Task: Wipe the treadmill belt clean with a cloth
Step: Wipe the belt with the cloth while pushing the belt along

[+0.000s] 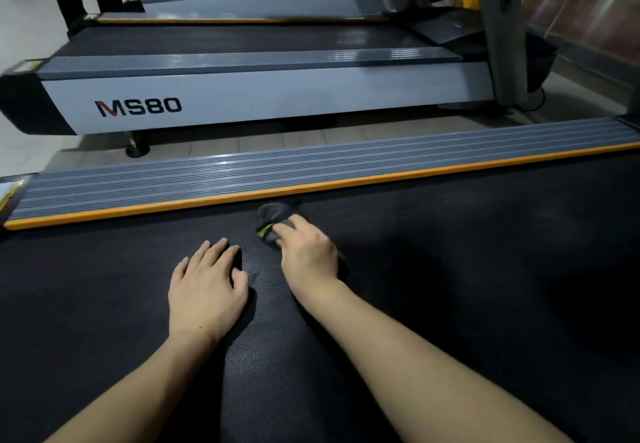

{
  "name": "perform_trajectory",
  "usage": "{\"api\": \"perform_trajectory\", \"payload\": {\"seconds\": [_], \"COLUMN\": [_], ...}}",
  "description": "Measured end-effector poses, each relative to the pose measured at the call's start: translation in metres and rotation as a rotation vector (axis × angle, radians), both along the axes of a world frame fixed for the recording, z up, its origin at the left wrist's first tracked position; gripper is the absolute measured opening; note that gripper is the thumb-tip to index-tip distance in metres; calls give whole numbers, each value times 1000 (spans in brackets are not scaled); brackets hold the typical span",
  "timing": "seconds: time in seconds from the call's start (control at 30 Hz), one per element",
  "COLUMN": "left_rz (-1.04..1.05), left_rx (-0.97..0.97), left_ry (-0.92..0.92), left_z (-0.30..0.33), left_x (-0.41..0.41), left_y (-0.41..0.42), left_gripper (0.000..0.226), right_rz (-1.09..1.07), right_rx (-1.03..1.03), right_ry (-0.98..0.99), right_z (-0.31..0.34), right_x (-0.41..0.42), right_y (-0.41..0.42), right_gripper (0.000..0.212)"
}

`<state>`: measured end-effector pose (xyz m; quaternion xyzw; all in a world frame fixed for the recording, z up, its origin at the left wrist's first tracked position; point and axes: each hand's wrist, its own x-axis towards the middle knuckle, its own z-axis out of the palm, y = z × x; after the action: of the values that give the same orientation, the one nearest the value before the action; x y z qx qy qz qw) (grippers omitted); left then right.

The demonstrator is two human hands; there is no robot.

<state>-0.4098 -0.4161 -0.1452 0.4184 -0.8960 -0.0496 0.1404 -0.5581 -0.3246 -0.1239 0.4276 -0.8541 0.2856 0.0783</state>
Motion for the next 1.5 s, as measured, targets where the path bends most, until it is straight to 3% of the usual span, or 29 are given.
{"api": "perform_trajectory", "payload": {"seconds": [0.1,0.23,0.37,0.53,0.67,0.73,0.83,0.9,0.97,1.1,1.23,1.37,1.5], "left_rz": [-9,-9,-4,-1,-14,-8,-4,-8,-3,5,0,-3,-1], "left_rx": [-1,-10,-5,10,16,26,39,37,36,37,18,25,36], "left_ry": [-1,-1,-3,19,13,18,9,10,22,39,22,26,24], "left_z": [-1,-2,-1,1,2,2,1,1,2,3,2,1,4], "left_x": [3,0,-3,0,3,3,1,-1,-1,0,2,0,-1], "left_y": [0,-1,-1,-1,-1,-1,0,-2,-1,-1,-2,-2,0], "left_gripper": [58,55,53,56,59,58,52,48,49,54,55,55,51], "right_rz": [152,-215,-421,21,231,82,-280,-393,-332,20,192,-187,-398], "right_rx": [40,89,56,-7,-15,-26,24,108,100,102,84,91,114], "right_ry": [170,103,20,-38,121,212,25,-27,-43,-19,16,27,12], "right_z": [3,7,6,-2,2,-2,6,8,9,6,8,4,6], "right_x": [-37,-134,-113,7,-15,-71,-142,-140,-105,-27,-55,-149,-138], "right_y": [35,109,91,-3,24,55,88,72,36,-32,-5,71,71], "right_gripper": [21,23,21,17,23,24,26,26,26,22,27,29,25]}}
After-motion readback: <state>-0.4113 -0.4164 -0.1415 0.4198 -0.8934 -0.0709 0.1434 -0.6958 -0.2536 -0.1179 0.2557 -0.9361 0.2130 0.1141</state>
